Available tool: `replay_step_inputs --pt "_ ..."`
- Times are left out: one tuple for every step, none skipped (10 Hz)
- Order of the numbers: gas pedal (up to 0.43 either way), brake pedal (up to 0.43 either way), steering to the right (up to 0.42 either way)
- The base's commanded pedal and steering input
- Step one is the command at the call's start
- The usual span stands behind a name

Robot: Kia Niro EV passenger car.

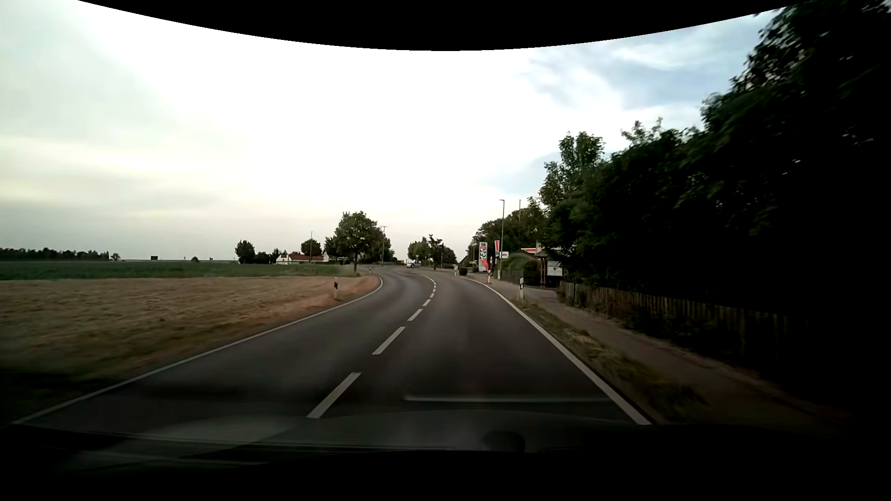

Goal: Follow the waypoints while adhering to traffic rules and regulations

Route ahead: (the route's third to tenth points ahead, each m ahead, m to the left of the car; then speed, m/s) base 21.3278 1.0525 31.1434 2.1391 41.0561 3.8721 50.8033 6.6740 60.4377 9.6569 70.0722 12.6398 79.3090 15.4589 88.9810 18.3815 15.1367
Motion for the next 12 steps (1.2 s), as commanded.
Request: replay_step_inputs --pt "0.0 0.006 -0.005" --pt "0.0 0.006 -0.005" --pt "0.0 0.006 -0.006" --pt "0.0 0.006 -0.008" --pt "0.0 0.006 -0.009" --pt "0.0 0.006 -0.009" --pt "0.0 0.006 -0.009" --pt "0.0 0.006 -0.009" --pt "0.0 0.006 -0.009" --pt "0.0 0.006 -0.009" --pt "0.0 0.006 -0.009" --pt "0.0 0.006 -0.009"
